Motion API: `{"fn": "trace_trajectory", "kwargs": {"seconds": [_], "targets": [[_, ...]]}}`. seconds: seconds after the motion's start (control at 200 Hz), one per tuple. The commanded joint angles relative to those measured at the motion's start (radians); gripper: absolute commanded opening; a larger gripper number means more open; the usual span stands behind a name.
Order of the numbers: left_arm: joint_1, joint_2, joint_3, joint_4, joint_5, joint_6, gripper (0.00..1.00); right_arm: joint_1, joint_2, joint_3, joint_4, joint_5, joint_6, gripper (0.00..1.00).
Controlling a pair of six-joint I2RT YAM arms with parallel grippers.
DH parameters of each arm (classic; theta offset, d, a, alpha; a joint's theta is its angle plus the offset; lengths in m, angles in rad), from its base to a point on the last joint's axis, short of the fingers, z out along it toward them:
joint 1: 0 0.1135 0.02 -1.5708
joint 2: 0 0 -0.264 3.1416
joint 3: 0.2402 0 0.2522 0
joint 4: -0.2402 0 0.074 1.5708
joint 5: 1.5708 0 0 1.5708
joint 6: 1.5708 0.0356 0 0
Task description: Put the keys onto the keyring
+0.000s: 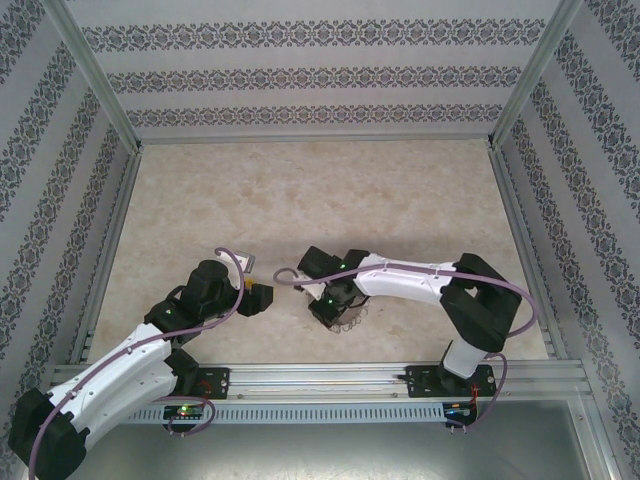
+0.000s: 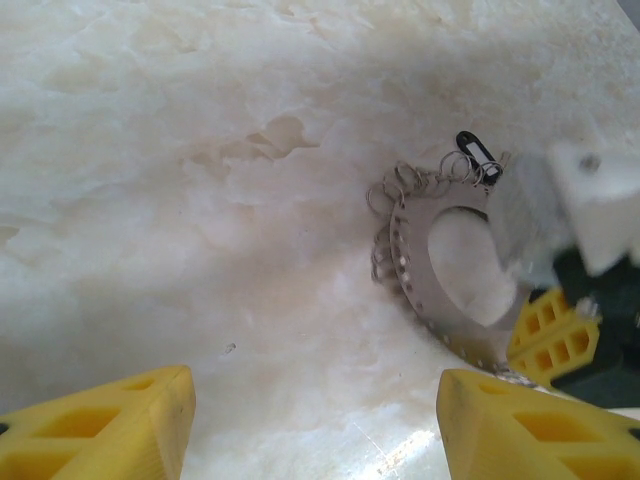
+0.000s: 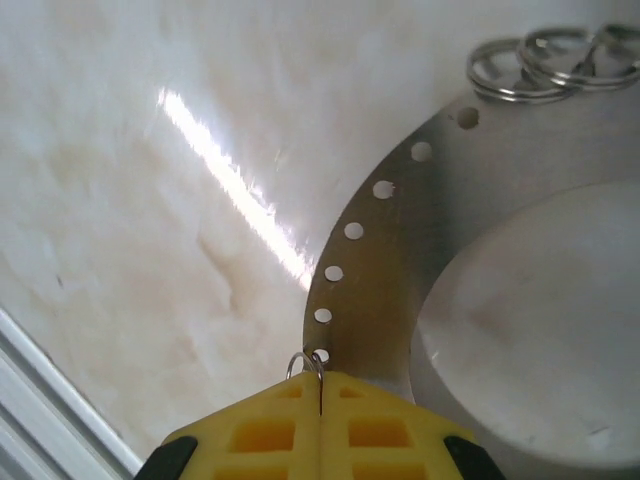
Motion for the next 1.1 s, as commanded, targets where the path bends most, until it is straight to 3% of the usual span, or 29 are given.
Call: {"fn": "trace_trajectory", "kwargs": {"seconds": [0.0,0.195,0.325,0.4,0.734,1.094], "targets": [[0.011,-0.016,-0.006,-0.019,-0.017,0.017,0.65,-0.012,-0.014,-0.032,0.150,0.018,0.087,0.00],[0.010,-0.025,-0.010,-0.019,-0.015,0.015,0.65,-0.016,0.036,-0.038,0.185,0.017,0.098,0.00],[0.011,-0.036,-0.011,-0.020,-0.016,0.013,0.65,-0.019,0.031,-0.039,0.168,0.026,0.095,0.20],[0.011,-0.042,-0.013,-0.022,-0.016,0.012,0.65,-0.021,0.019,-0.029,0.137,0.041,0.074,0.26],[0.011,-0.050,-0.019,-0.021,-0.015,0.010,0.65,-0.050,0.076,0.082,-0.009,-0.024,-0.050,0.29],[0.010,-0.050,-0.025,-0.016,-0.019,0.020,0.66,-0.114,0.157,0.174,-0.115,-0.207,-0.122,0.31]]}}
